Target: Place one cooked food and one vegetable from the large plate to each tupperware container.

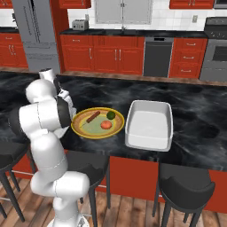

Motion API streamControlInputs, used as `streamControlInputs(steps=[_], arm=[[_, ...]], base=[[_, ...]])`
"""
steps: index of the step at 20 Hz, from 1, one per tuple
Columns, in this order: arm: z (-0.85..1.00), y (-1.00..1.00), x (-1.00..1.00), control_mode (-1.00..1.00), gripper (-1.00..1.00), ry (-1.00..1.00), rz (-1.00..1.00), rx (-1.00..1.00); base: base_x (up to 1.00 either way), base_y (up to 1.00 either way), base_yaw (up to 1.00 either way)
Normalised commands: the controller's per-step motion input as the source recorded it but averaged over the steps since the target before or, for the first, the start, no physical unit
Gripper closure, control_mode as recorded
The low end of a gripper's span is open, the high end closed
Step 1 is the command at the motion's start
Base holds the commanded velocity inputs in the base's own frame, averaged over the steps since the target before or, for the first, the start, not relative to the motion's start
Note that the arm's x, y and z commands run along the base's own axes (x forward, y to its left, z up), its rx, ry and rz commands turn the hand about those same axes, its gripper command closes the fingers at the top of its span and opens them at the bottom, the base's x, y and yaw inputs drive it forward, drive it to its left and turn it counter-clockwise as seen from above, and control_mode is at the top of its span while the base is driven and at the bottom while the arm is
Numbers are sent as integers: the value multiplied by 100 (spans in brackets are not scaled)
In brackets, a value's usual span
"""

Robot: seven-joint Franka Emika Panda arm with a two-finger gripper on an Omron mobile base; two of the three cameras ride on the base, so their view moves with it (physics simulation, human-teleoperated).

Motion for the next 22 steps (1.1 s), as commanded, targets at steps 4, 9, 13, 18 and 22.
streamControlInputs(steps=[4,9,13,18,22], arm=[[11,-97,7,-100,-100,0,0,-5],[0,-97,4,-100,-100,0,0,-1],[-13,-69,3,-100,-100,9,0,1],[-9,-73,10,-100,-100,9,0,16],[0,-61,0,-100,-100,0,0,5]], base=[[0,0,0],[0,0,0],[0,0,0],[0,0,0],[0,0,0]])
